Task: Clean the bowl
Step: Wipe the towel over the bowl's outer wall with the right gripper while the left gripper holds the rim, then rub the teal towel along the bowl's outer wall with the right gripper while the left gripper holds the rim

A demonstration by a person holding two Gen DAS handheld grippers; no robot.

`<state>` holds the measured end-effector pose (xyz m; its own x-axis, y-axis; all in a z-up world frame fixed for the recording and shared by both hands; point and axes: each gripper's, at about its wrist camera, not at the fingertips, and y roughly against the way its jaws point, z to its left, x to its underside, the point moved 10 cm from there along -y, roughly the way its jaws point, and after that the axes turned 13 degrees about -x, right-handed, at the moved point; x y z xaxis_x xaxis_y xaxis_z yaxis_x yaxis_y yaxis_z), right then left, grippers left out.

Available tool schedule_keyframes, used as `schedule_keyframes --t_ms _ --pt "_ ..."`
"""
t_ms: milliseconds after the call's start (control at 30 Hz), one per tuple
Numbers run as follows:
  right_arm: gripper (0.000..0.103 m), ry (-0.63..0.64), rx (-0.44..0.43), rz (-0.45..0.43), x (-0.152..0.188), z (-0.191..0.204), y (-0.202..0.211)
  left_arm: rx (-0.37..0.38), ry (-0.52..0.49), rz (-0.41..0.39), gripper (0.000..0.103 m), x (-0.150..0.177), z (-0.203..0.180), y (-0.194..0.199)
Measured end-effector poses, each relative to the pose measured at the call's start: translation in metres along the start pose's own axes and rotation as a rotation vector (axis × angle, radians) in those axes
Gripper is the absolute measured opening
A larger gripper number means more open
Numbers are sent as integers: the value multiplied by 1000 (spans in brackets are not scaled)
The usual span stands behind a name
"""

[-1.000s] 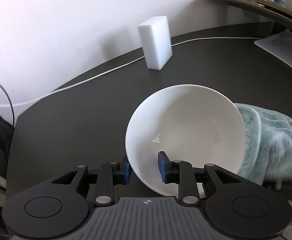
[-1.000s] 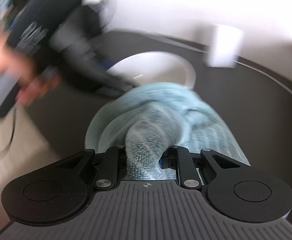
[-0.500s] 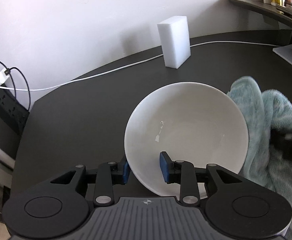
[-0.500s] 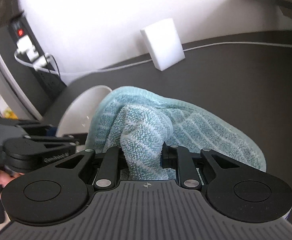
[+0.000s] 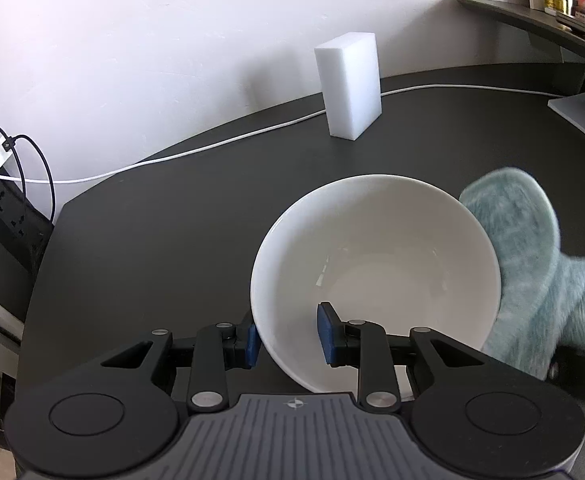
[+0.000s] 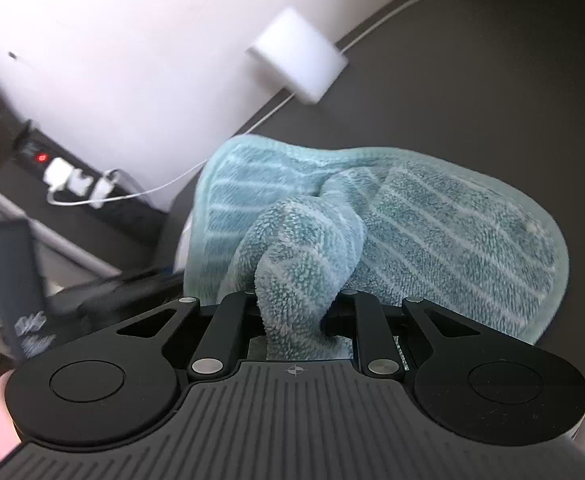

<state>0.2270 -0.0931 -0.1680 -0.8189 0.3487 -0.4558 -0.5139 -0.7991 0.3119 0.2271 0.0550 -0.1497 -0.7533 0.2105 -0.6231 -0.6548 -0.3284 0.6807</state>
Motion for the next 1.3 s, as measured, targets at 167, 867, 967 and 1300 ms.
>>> schedule_keyframes --t_ms 167,867,967,1300 --pt "20 8 33 -29 -17 -9 -11 7 29 4 26 2 8 -2" --pt "22 291 285 -19 -45 4 -33 29 56 5 26 4 16 -7" --pt "22 305 296 -10 -45 5 -34 51 74 15 26 4 17 -9" --pt "21 287 229 120 1 15 -21 18 43 2 25 7 11 -6"
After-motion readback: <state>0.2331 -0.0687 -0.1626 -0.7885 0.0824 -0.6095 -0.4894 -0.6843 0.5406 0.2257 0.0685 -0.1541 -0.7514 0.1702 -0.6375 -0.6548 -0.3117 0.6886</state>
